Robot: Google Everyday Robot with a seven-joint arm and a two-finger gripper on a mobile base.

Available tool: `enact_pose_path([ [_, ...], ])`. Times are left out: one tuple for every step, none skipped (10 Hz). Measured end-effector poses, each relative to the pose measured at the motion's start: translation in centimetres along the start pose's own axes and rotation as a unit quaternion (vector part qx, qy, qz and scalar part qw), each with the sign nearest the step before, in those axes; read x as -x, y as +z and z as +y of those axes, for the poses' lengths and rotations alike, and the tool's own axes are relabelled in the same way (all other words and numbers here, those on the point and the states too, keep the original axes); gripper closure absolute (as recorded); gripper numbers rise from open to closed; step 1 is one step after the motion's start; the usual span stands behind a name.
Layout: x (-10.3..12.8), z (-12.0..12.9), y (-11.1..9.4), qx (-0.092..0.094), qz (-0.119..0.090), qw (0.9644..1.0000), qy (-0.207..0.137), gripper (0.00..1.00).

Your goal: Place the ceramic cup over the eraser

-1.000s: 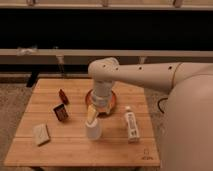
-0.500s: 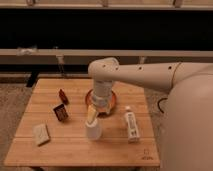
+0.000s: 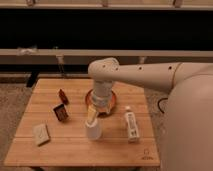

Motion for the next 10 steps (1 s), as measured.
enact_pose_path([
  [-0.1, 0.8, 0.2, -0.025, -0.010, 0.9996, -0.008, 0.28],
  [-0.1, 1.6, 0.3, -0.042, -0.016, 0.9989, -0.014, 0.28],
  [-0.2, 2.5, 0.5, -0.066, -0.026, 0.9972, -0.024, 0.28],
  [-0.3, 2.7, 0.5, -0.073, -0.028, 0.9966, -0.025, 0.28],
  [-0.2, 2.9, 0.7, -0.082, -0.029, 0.9958, -0.030, 0.28],
  [-0.1, 3.2, 1.0, -0.088, -0.030, 0.9950, -0.035, 0.28],
  [0.3, 3.2, 1.4, -0.098, -0.031, 0.9940, -0.038, 0.28],
  [0.4, 2.9, 1.7, -0.105, -0.031, 0.9934, -0.036, 0.28],
  [0.7, 2.4, 2.0, -0.114, -0.033, 0.9924, -0.032, 0.28],
  [1.1, 1.9, 2.3, -0.123, -0.033, 0.9914, -0.030, 0.28],
])
